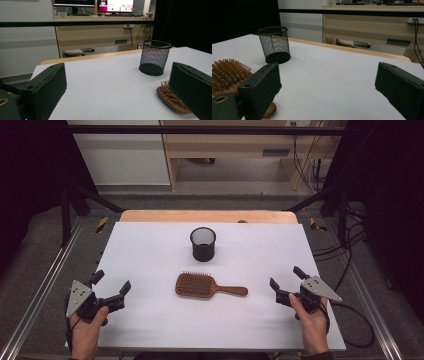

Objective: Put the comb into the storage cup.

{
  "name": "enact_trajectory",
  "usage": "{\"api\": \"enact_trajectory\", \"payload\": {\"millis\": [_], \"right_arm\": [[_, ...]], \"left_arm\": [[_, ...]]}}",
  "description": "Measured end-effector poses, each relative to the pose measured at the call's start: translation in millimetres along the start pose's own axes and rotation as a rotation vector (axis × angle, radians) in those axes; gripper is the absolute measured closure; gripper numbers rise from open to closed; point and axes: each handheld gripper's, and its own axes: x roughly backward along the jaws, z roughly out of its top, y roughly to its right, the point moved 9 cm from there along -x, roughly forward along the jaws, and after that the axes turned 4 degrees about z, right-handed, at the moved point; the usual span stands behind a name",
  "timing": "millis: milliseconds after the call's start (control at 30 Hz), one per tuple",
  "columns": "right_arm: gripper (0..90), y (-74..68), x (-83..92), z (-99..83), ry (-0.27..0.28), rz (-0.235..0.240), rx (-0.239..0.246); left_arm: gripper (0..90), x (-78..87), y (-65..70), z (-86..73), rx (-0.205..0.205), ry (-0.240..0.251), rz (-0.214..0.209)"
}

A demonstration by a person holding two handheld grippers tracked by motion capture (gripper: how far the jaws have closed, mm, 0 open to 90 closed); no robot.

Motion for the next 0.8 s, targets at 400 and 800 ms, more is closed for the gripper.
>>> {"api": "enact_trajectory", "payload": {"millis": [400, 800], "right_arm": [[6.2, -0.4, 1.8, -0.3, -0.009, -0.017, -0.051], [5.4, -7.7, -4.3, -5.2, -0.061, -0.015, -0.050]], "left_arm": [[1.8, -0.5, 1.6, -3.3, -0.008, -0.013, -0.002], [2.1, -2.4, 4.0, -3.5, -0.023, -0.018, -0.009]]}}
